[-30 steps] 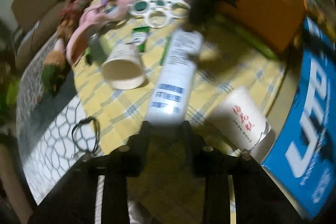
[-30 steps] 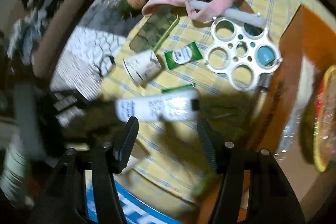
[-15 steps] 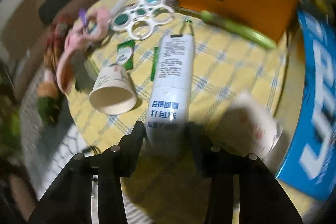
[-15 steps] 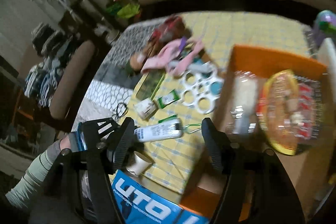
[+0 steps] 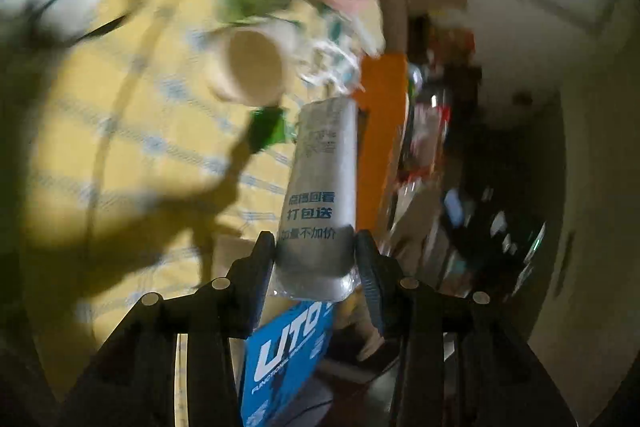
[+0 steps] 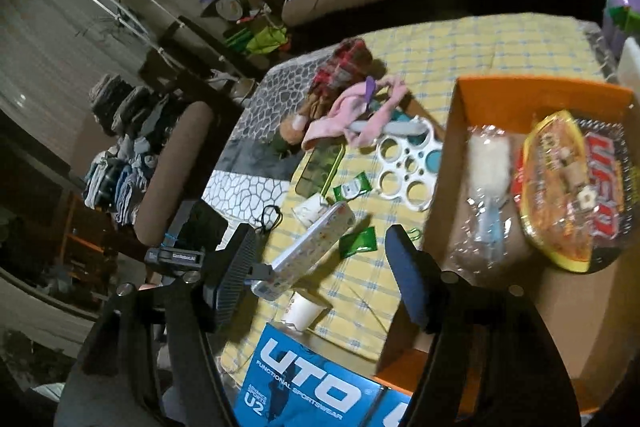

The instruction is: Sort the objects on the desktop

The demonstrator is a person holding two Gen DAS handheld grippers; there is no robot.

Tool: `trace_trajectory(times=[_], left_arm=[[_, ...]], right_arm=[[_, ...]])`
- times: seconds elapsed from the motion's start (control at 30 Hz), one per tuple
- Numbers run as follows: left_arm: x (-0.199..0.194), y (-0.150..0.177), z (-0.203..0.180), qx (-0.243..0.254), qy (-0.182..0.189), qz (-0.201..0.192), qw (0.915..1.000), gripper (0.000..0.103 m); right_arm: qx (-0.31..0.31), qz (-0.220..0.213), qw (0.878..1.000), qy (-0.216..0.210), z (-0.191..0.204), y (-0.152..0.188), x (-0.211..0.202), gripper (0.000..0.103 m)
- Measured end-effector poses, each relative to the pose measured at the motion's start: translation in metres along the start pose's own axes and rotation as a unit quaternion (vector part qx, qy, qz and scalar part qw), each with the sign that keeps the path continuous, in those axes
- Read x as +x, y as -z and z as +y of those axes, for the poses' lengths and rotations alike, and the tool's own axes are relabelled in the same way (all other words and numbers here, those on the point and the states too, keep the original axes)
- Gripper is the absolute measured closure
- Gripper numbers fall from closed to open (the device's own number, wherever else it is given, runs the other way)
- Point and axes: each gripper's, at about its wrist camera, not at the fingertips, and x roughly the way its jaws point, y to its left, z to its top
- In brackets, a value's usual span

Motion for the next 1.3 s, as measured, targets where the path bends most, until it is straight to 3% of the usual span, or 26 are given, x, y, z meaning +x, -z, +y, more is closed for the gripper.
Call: trace_trajectory(times=[0.03,0.07,0.1,0.13,0.23,0.3,0.37,0.47,0.53,0.57,0.63,0.67,0.7,0.77,0.8,0.87,0.97,1.07,1.23,1.3], left_arm=[[-0.004,0.000,0.010,-0.016,-0.012,-0.012,0.9997,0.060],[-0.010,0.000,0.017,-0.024,-0.029,-0.030,0.9988,0.052],[-0.016,0.000,0.024,-0.041,-0.040,-0.047,0.9973,0.035],[-0.020,0.000,0.027,-0.045,-0.052,-0.055,0.9961,0.031],[-0.038,0.005,0.014,0.002,-0.111,-0.092,0.9895,0.031],[-0.042,0.013,-0.009,0.073,-0.170,-0.106,0.9771,0.031],[-0.035,0.024,-0.035,0.172,-0.241,-0.106,0.9492,0.031],[-0.009,0.043,-0.062,0.299,-0.317,-0.096,0.8949,0.030],[0.013,0.053,-0.071,0.359,-0.373,-0.091,0.8509,0.030],[0.024,0.057,-0.074,0.390,-0.399,-0.089,0.8250,0.030],[0.034,0.062,-0.076,0.434,-0.431,-0.083,0.7870,0.030],[0.047,0.067,-0.075,0.461,-0.452,-0.075,0.7602,0.030],[0.048,0.068,-0.074,0.457,-0.470,-0.088,0.7503,0.030],[0.063,0.071,-0.069,0.479,-0.496,-0.078,0.7201,0.030],[0.068,0.071,-0.065,0.484,-0.505,-0.073,0.7110,0.030],[0.066,0.068,-0.064,0.479,-0.492,-0.078,0.7230,0.030],[0.064,0.063,-0.062,0.483,-0.477,-0.077,0.7301,0.030],[0.063,0.059,-0.058,0.487,-0.453,-0.059,0.7447,0.030],[0.054,0.052,-0.055,0.506,-0.436,-0.042,0.7429,0.030],[0.047,0.049,-0.053,0.510,-0.423,-0.032,0.7482,0.030]], right_arm=[[0.001,0.005,1.000,-0.001,0.002,0.002,0.008,0.037],[-0.001,0.011,1.000,0.000,0.003,0.004,0.015,0.037],[-0.005,0.019,1.000,0.005,0.007,0.007,0.025,0.038],[-0.011,0.025,1.000,0.008,0.011,0.010,0.034,0.037],[-0.031,0.043,0.998,0.014,0.023,0.018,0.057,0.038],[-0.044,0.056,0.997,0.018,0.032,0.022,0.072,0.038],[-0.056,0.061,0.996,0.030,0.037,0.023,0.084,0.038],[-0.072,0.080,0.993,0.057,0.039,0.019,0.106,0.037],[-0.064,0.098,0.991,0.071,0.034,0.016,0.122,0.036],[-0.056,0.101,0.991,0.074,0.031,0.014,0.128,0.036],[-0.033,0.117,0.990,0.075,0.024,0.010,0.145,0.035],[-0.018,0.125,0.989,0.082,0.019,0.008,0.155,0.035],[-0.007,0.130,0.988,0.085,0.016,0.008,0.161,0.035],[0.009,0.140,0.986,0.088,0.010,0.006,0.175,0.035],[0.011,0.143,0.986,0.088,0.008,0.006,0.181,0.035],[0.018,0.149,0.984,0.096,0.006,0.006,0.193,0.035],[0.049,0.152,0.984,0.080,0.002,0.008,0.207,0.033],[0.049,0.161,0.982,0.089,0.004,0.009,0.221,0.027],[0.040,0.163,0.981,0.100,0.010,0.008,0.232,0.025],[0.032,0.167,0.981,0.095,0.011,0.007,0.228,0.027]])
